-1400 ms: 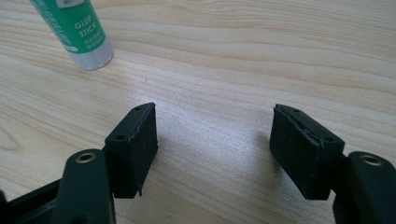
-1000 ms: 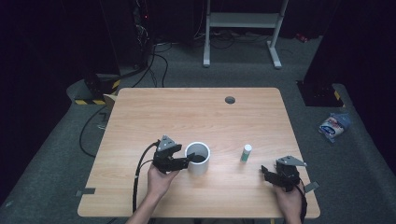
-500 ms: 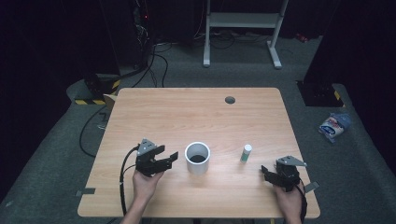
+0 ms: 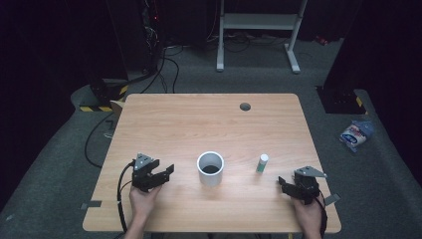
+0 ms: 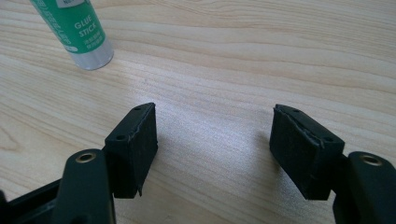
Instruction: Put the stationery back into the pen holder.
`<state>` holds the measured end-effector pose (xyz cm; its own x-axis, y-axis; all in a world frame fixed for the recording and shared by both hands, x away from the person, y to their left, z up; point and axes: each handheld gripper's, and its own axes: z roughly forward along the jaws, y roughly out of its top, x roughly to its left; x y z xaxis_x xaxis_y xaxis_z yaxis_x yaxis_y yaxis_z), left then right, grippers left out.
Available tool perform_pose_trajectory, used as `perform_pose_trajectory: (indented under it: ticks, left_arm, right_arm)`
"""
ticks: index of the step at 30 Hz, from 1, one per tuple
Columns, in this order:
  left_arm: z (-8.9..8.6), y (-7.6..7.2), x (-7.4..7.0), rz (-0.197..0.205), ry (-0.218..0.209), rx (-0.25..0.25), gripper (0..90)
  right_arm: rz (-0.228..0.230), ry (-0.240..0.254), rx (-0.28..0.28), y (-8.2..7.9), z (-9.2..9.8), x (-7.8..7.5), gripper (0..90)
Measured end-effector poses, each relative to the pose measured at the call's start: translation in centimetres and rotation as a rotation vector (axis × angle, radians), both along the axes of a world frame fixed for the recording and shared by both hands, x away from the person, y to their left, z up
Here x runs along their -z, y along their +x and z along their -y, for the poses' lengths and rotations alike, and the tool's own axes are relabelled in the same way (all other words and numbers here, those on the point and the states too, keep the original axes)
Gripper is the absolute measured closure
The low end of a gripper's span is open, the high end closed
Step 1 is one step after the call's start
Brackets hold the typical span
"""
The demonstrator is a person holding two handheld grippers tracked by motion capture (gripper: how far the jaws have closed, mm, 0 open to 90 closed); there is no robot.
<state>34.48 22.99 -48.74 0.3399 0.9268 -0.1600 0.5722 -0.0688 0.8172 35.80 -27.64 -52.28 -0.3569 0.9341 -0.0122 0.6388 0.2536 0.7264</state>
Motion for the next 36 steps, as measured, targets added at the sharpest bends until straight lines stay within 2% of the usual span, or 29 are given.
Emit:
perform_pose_trajectory:
  ticks: [7,12,16,17,21,23,26,29,31,36]
  left_arm:
    - [-0.8,0.4,1.3,-0.038,0.032,-0.031,34.4]
    - [-1.6,0.8,2.2,-0.074,0.037,-0.064,34.5]
    - [-1.7,1.0,2.6,-0.084,0.095,-0.083,34.4]
    - [-1.7,1.1,2.7,-0.081,0.12,-0.081,34.4]
    - [-1.5,1.1,3.0,-0.072,0.173,-0.091,34.4]
    - [-1.4,1.2,3.2,-0.078,0.196,-0.091,34.3]
    - [-1.3,1.4,3.5,-0.09,0.225,-0.087,34.0]
    - [-1.4,1.4,3.9,-0.085,0.209,-0.093,33.5]
    - [-1.5,1.2,4.1,-0.072,0.193,-0.104,33.3]
    - [-1.4,1.1,4.1,-0.076,0.2,-0.11,32.0]
  right_arm:
    - [-0.002,0.001,0.003,0.0,0.0,0.0,32.0]
    - [0.0,0.0,-0.004,0.0,0.0,0.0,31.9]
    - [-0.003,-0.001,-0.027,0.1,-0.1,0.0,31.6]
    - [-0.004,0.0,-0.026,0.1,-0.1,0.0,31.2]
    - [-0.004,-0.002,-0.034,0.1,-0.2,0.0,30.3]
    - [-0.008,-0.005,-0.011,0.1,-0.2,0.0,24.3]
    - [-0.012,-0.016,-0.011,-0.1,-0.3,0.0,19.1]
    - [0.001,-0.017,-0.016,-0.3,-0.3,0.0,16.9]
    - [0.001,0.019,-0.03,-0.7,-0.3,-0.3,17.4]
    - [0.02,0.072,-0.075,-1.5,-0.6,-0.8,24.3]
